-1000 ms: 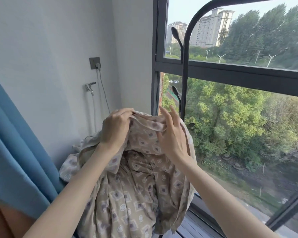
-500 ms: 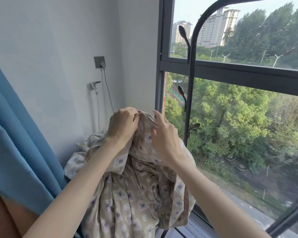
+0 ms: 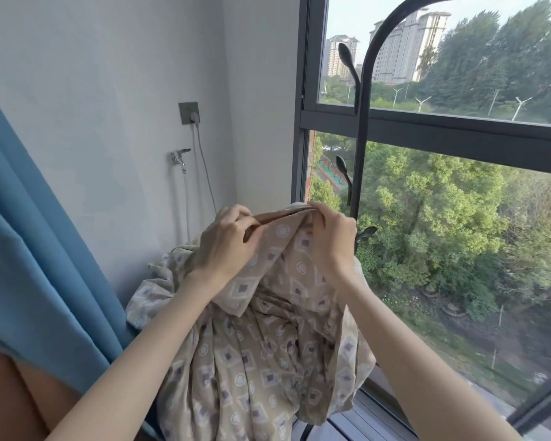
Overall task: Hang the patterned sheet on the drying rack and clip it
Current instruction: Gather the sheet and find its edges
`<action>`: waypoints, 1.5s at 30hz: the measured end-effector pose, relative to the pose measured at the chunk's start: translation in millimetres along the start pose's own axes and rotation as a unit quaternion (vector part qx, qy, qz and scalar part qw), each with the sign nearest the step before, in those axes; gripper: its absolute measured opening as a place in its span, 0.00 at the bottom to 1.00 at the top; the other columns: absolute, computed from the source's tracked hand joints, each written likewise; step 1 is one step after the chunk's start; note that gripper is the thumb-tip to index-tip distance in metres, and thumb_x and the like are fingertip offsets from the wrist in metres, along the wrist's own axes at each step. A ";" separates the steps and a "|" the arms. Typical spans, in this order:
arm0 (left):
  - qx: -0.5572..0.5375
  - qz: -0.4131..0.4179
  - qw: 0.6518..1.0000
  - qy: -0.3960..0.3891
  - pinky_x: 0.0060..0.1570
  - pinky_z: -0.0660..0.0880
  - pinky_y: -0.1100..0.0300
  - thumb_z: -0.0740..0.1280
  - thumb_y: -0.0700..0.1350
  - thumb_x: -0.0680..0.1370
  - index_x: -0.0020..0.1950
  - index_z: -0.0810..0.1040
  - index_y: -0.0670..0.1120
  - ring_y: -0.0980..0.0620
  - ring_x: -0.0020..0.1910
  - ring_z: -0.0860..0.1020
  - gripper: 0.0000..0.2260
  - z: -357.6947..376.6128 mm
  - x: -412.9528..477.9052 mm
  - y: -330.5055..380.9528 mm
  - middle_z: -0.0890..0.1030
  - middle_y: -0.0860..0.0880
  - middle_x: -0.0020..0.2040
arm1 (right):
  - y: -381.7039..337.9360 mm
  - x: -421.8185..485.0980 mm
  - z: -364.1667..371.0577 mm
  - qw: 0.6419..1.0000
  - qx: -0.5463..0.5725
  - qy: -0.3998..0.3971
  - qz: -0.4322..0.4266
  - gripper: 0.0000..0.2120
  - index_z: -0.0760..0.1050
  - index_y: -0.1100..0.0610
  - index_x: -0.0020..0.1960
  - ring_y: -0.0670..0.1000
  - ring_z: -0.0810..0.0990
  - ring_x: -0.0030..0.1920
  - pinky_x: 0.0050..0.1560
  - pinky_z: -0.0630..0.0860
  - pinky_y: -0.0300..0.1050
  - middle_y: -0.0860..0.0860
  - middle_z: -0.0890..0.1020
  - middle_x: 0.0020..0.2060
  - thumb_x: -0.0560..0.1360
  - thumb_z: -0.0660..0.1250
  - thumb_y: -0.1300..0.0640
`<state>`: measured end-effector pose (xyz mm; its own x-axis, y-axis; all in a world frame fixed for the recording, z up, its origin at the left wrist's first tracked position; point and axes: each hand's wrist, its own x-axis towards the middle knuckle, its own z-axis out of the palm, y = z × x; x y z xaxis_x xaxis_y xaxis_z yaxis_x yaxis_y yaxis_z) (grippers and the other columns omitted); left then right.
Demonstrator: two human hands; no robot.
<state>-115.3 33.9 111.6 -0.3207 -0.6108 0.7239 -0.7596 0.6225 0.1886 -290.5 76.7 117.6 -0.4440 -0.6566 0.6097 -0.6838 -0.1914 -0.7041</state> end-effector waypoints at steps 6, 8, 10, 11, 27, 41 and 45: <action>-0.020 -0.067 0.992 -0.105 0.38 0.74 0.54 0.66 0.38 0.76 0.54 0.76 0.49 0.47 0.51 0.75 0.09 9.4 -15.4 -24.8 0.73 0.48 0.50 | 16.1 28.1 16.3 0.945 0.219 0.070 0.233 0.14 0.74 0.44 0.39 0.55 0.82 0.47 0.53 0.78 0.58 0.52 0.82 0.43 0.78 0.58 0.58; -0.020 -0.083 0.988 -0.125 0.36 0.72 0.54 0.66 0.35 0.74 0.52 0.71 0.49 0.47 0.48 0.75 0.12 9.3 -16.7 -24.7 0.72 0.49 0.50 | 13.8 28.7 17.3 0.937 0.228 0.084 0.251 0.13 0.71 0.45 0.38 0.57 0.82 0.47 0.53 0.77 0.59 0.53 0.82 0.43 0.78 0.57 0.58; -0.025 -0.093 0.987 -0.129 0.37 0.73 0.52 0.65 0.33 0.72 0.49 0.66 0.50 0.47 0.45 0.74 0.15 6.6 -17.9 -25.1 0.71 0.49 0.50 | 10.7 27.5 12.9 0.937 0.227 0.087 0.253 0.11 0.71 0.49 0.40 0.57 0.81 0.48 0.54 0.77 0.59 0.54 0.81 0.44 0.79 0.57 0.59; -0.036 -0.099 0.986 -0.131 0.38 0.72 0.51 0.65 0.32 0.71 0.48 0.64 0.50 0.47 0.44 0.74 0.16 4.8 -17.9 -26.4 0.70 0.49 0.49 | 11.4 28.2 11.0 0.937 0.223 0.087 0.255 0.10 0.71 0.52 0.42 0.56 0.80 0.48 0.55 0.76 0.57 0.54 0.80 0.44 0.80 0.56 0.59; -0.282 -0.275 0.907 -0.152 0.57 0.71 0.57 0.68 0.38 0.73 0.51 0.75 0.52 0.49 0.60 0.75 0.11 -41.3 2.2 -8.8 0.77 0.51 0.56 | 17.3 31.7 -7.4 0.989 0.071 0.008 0.132 0.10 0.79 0.59 0.55 0.54 0.80 0.33 0.39 0.80 0.53 0.52 0.83 0.40 0.79 0.60 0.61; 0.090 -0.081 0.993 0.009 0.44 0.73 0.51 0.58 0.50 0.76 0.60 0.67 0.42 0.44 0.48 0.72 0.17 23.8 -11.3 63.9 0.72 0.43 0.52 | -12.2 39.5 -29.9 0.997 -0.018 -0.052 0.050 0.11 0.78 0.51 0.57 0.53 0.79 0.33 0.38 0.77 0.49 0.50 0.84 0.39 0.79 0.59 0.55; 0.122 -0.066 0.990 -0.006 0.44 0.73 0.52 0.59 0.47 0.79 0.53 0.68 0.43 0.45 0.46 0.72 0.08 25.5 -5.7 72.6 0.71 0.44 0.49 | -12.7 38.8 -30.2 0.995 -0.067 -0.049 0.054 0.13 0.77 0.48 0.58 0.55 0.80 0.40 0.46 0.78 0.51 0.51 0.84 0.44 0.79 0.57 0.55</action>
<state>-183.1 70.1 104.3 -0.2157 -0.6848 0.6961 -0.9087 0.4016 0.1136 -316.6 75.7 161.2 -0.4646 -0.7371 0.4908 -0.7094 -0.0220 -0.7045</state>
